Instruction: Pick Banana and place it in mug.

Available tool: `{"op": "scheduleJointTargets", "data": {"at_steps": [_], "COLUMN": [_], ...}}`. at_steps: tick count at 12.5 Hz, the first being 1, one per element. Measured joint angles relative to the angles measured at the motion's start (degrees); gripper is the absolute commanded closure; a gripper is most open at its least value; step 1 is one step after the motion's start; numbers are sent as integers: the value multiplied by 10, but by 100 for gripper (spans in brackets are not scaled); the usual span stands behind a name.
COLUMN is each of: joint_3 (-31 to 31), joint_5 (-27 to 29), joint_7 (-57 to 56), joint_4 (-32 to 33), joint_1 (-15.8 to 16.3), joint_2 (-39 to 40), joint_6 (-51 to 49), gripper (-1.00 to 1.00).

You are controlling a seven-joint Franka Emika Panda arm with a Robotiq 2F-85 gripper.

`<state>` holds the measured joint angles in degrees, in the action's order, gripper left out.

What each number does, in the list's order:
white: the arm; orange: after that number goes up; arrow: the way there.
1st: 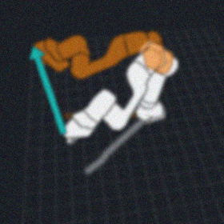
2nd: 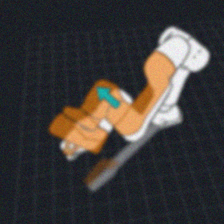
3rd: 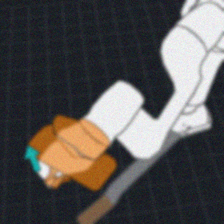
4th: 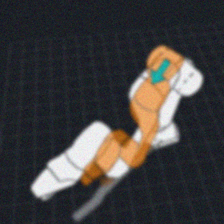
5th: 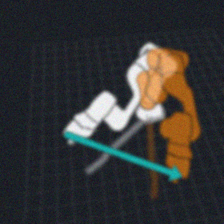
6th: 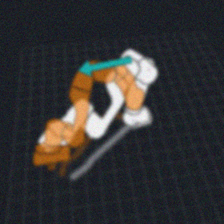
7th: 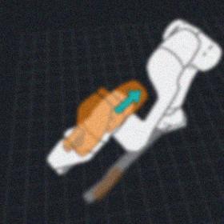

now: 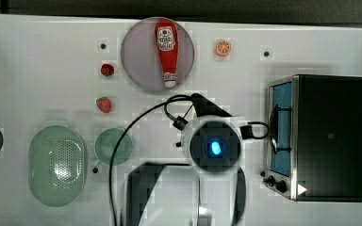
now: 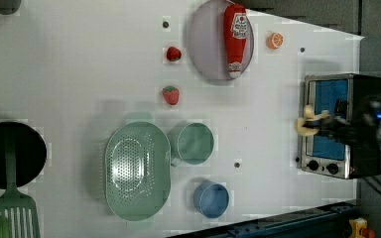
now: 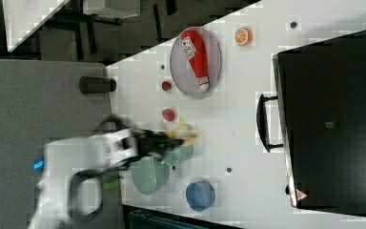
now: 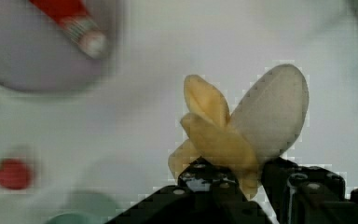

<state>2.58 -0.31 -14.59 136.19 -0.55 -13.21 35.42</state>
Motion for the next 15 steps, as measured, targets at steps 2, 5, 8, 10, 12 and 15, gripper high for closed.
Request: {"op": "scheduleJointTargets", "data": {"at_steps": [2, 5, 8, 10, 12, 15], "joint_3": [-25, -77, -144, -208, -257, -297], "joint_5": [4, 0, 1, 0, -1, 24], "joint_7": [1, 39, 125, 223, 301, 356], "joint_4": [-35, -48, -35, -32, -18, -11], "joint_1": [-5, 4, 15, 18, 37, 53], "joint_2": [-65, -94, -69, -35, 4, 83], "joint_6": [-34, -19, -57, -58, -53, 3], "gripper": [43, 43, 43, 43, 43, 43]}}
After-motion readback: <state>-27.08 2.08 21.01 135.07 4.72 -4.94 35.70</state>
